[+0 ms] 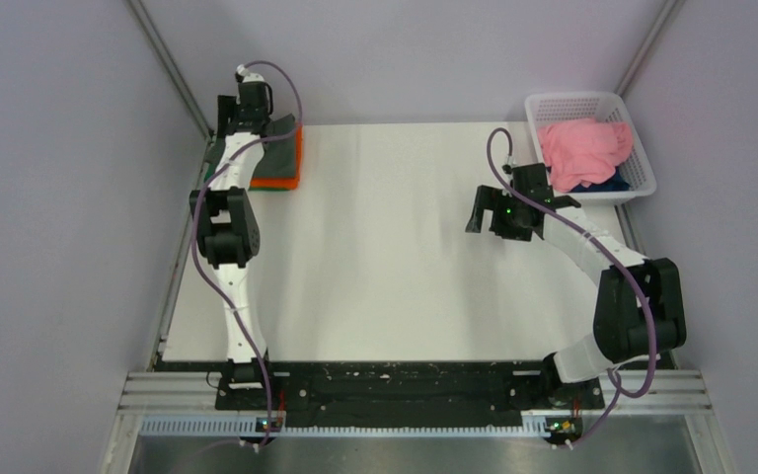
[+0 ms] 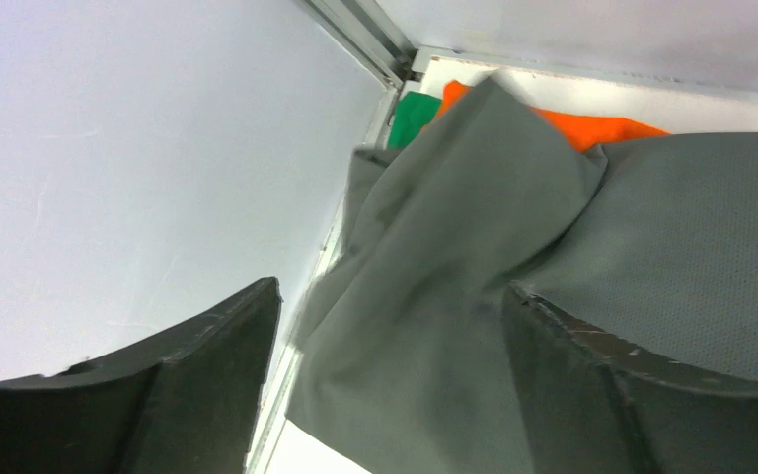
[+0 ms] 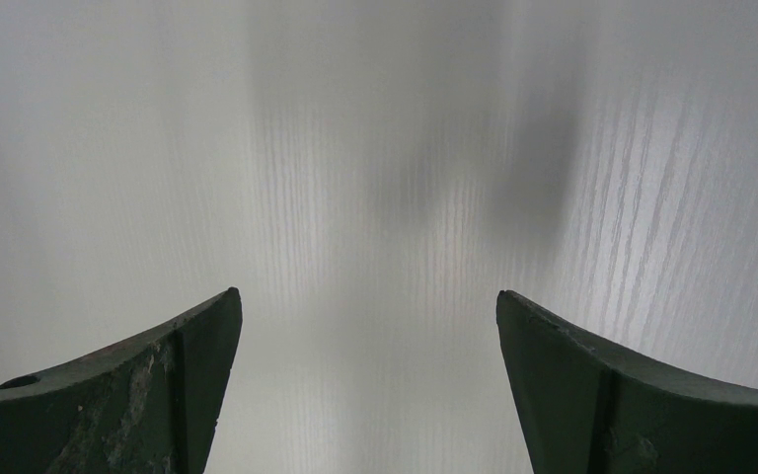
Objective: Fold and stack the t-shirts
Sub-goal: Put the neatly folded tshirt into the corner of the board with the left arm, then reset both arms
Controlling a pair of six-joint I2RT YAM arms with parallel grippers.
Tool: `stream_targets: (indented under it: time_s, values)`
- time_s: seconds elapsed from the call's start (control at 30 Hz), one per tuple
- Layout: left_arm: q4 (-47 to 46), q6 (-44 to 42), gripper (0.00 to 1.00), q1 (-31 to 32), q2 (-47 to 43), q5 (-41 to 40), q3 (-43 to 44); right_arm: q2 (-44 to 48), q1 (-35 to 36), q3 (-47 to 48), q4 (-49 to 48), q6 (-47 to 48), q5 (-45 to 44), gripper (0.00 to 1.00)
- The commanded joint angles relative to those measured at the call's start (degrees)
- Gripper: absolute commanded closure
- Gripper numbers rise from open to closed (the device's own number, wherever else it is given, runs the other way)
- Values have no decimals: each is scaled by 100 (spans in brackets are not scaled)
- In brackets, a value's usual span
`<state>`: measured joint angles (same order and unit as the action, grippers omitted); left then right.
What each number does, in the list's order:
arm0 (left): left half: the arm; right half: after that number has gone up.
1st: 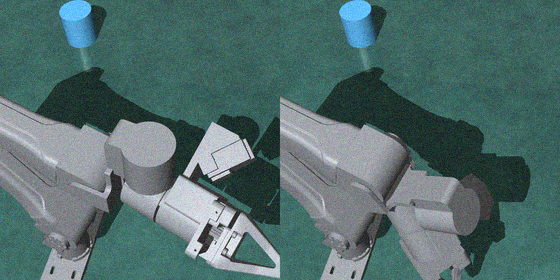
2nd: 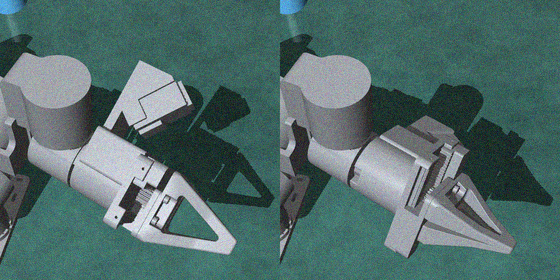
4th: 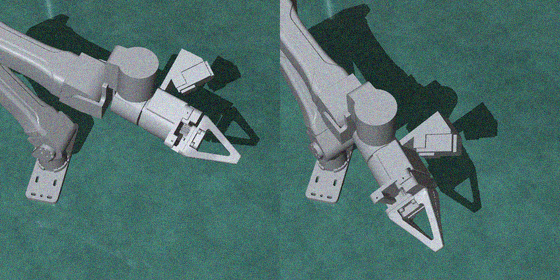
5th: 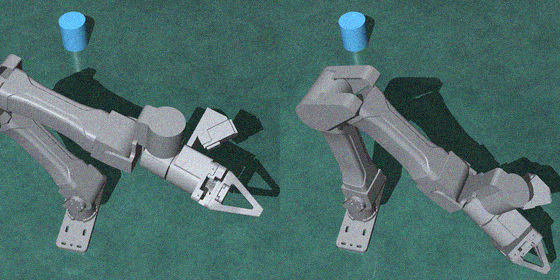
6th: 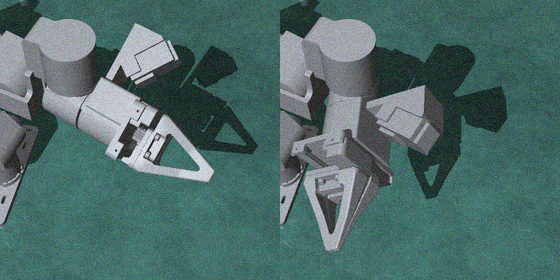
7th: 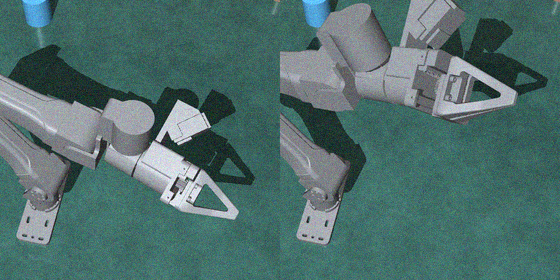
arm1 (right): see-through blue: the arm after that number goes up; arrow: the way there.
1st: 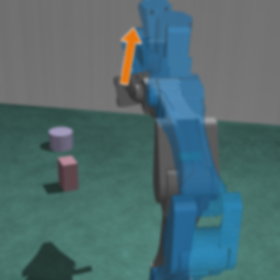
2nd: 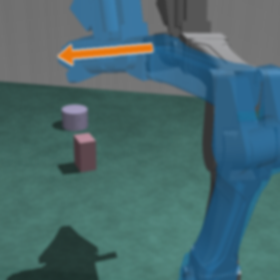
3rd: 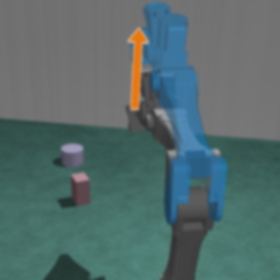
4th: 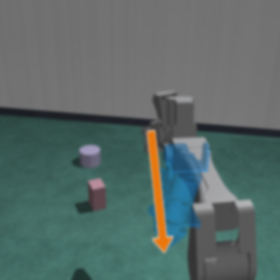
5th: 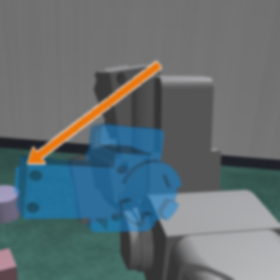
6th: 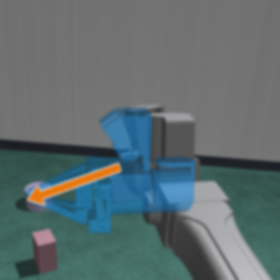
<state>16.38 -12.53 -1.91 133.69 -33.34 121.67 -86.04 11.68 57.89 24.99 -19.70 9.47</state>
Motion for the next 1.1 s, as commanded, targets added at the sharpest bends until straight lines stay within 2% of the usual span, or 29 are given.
stream_targets:
  time_s: [0.0,0.23,0.4,0.47,0.57,0.67,0.73,0.87,1.07]
  values:
    - [-536,211,2,-20,59,-690,149,65,-65,263,-57,-38,-69,1]
    - [-324,702,1,116,-249,-618,-159,235,-63,110,-147,-45,-18,1]
    - [114,1687,1,161,-749,120,-711,585,-63,-73,-266,-54,22,1]
    - [19,2104,1,248,-1262,641,-1465,810,-62,-144,-277,-50,-106,1]
    - [-987,2278,1,613,-2397,1236,-3025,1183,-65,-296,-283,7,-281,1]
    - [-1479,2498,1,1108,-3595,757,-4239,1526,-67,-650,-361,30,-463,1]
    - [-1278,3033,1,1435,-4226,371,-4789,1837,-66,-969,-505,-40,-542,1]
    - [-626,3997,1,1893,-5370,702,-5873,2549,-68,-1630,-734,-228,-812,1]
    - [241,4821,1,2567,-6862,883,-7299,3525,-66,-2325,-778,-365,-1188,1]
